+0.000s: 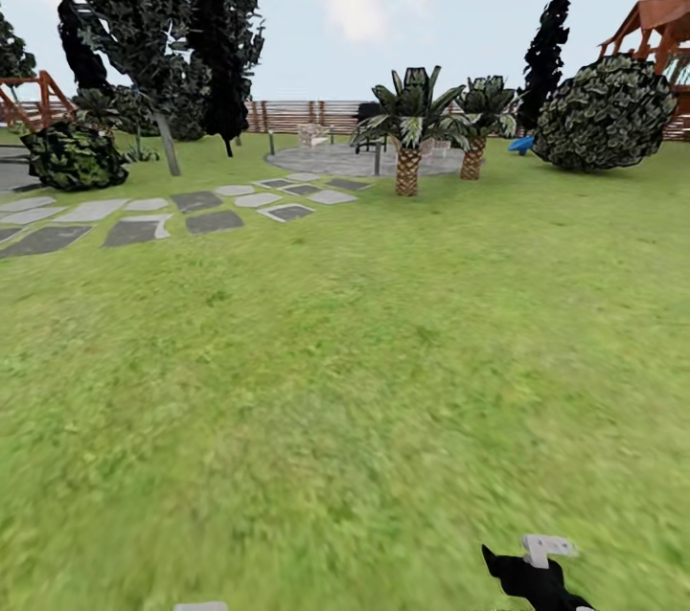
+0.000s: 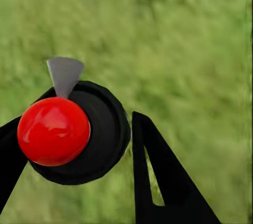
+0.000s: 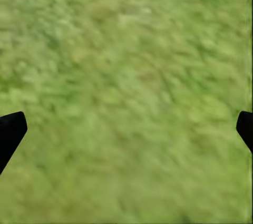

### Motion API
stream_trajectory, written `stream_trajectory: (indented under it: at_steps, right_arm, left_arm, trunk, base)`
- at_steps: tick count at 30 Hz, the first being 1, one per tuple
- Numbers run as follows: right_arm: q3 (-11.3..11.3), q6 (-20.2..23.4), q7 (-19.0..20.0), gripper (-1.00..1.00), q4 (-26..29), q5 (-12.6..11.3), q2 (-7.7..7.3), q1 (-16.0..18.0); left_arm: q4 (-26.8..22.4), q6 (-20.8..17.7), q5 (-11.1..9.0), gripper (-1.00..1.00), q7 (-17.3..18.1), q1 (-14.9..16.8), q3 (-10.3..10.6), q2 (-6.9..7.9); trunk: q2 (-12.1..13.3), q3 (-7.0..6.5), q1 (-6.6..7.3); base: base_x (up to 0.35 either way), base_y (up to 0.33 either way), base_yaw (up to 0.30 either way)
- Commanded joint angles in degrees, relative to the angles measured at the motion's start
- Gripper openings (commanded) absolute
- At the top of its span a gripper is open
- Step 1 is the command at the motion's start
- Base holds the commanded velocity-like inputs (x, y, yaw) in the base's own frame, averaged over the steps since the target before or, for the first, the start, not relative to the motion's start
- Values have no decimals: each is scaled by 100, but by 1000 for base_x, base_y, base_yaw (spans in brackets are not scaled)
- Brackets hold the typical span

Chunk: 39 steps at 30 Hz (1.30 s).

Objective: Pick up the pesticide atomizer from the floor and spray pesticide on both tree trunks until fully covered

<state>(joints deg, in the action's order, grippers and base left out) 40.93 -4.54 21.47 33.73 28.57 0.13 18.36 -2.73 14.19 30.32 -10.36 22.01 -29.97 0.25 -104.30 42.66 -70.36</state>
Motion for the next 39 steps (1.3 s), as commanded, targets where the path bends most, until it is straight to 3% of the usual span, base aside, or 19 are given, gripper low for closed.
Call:
stream_trajectory:
  at_steps: [1,21,39]
  right_arm:
    - [47,-38,41,100,-6,61,4,10]
    - [47,-38,41,100,-6,61,4,10]
    - [47,-38,41,100,-6,61,4,10]
  left_arm:
    - [10,23,61,-100,-28,5,-36,2]
    - [10,25,61,-100,-28,5,-36,9]
    - [10,24,66,-100,-28,5,-38,10]
  trunk:
    - [-2,8,-1]
    - [-2,72,-1]
    - [-2,78,-1]
  base:
    - [123,-263,-292]
    - [132,-262,-292]
    - [224,-214,-292]
